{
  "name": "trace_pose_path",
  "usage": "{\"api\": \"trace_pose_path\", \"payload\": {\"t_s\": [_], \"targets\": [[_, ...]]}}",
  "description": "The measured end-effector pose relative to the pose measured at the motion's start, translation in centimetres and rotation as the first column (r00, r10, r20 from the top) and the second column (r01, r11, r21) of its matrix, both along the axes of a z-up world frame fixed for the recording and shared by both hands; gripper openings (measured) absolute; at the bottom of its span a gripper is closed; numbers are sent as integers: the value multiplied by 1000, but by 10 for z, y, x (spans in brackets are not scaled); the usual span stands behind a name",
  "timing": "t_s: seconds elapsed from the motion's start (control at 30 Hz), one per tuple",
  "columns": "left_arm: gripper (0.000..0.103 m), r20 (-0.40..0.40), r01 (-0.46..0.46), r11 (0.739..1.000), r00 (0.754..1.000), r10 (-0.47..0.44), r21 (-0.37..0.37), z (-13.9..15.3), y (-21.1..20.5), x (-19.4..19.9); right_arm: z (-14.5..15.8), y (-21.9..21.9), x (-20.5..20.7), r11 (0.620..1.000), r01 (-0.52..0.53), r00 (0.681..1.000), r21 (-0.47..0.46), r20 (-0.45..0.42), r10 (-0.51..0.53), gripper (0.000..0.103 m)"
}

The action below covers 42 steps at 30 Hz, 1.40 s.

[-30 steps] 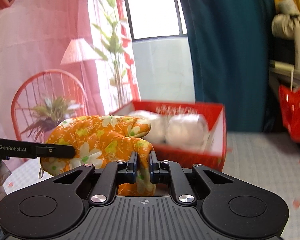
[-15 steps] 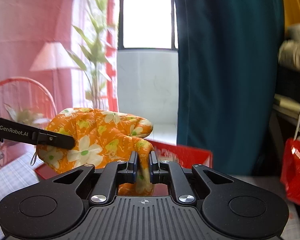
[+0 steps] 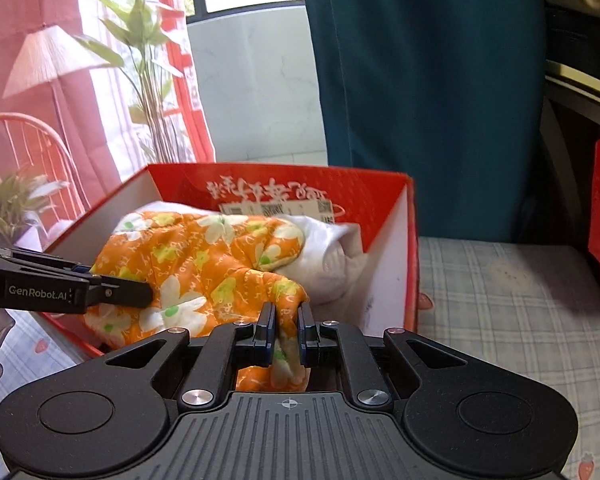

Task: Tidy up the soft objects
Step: 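Lift the orange floral cloth with the left tool over the box, then lower the orange cloth into the box and open the left tool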

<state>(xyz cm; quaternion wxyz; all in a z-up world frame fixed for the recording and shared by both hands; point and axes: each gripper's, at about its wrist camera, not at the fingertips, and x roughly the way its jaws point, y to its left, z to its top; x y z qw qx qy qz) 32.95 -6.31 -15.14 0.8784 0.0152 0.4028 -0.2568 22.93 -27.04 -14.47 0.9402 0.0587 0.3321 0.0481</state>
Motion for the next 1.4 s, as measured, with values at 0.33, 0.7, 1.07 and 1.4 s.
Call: {"api": "trace_pose_path", "payload": {"t_s": [0.33, 0.7, 1.07, 1.4], "targets": [[72, 74, -46, 999, 996, 46, 2, 21, 12, -14, 7, 3, -9, 998, -6, 1000, -67, -14, 5, 27], [92, 162, -78, 997, 984, 78, -4, 39, 16, -60, 25, 8, -53, 995, -81, 994, -62, 65, 85, 57], [103, 200, -127, 992, 972, 124, 3, 40, 22, -107, 31, 3, -100, 989, -128, 986, -72, 100, 135, 95], [103, 201, -115, 993, 974, 107, 31, 33, 17, -139, 26, 3, -123, 987, -144, 984, -69, 91, 150, 102]]}}
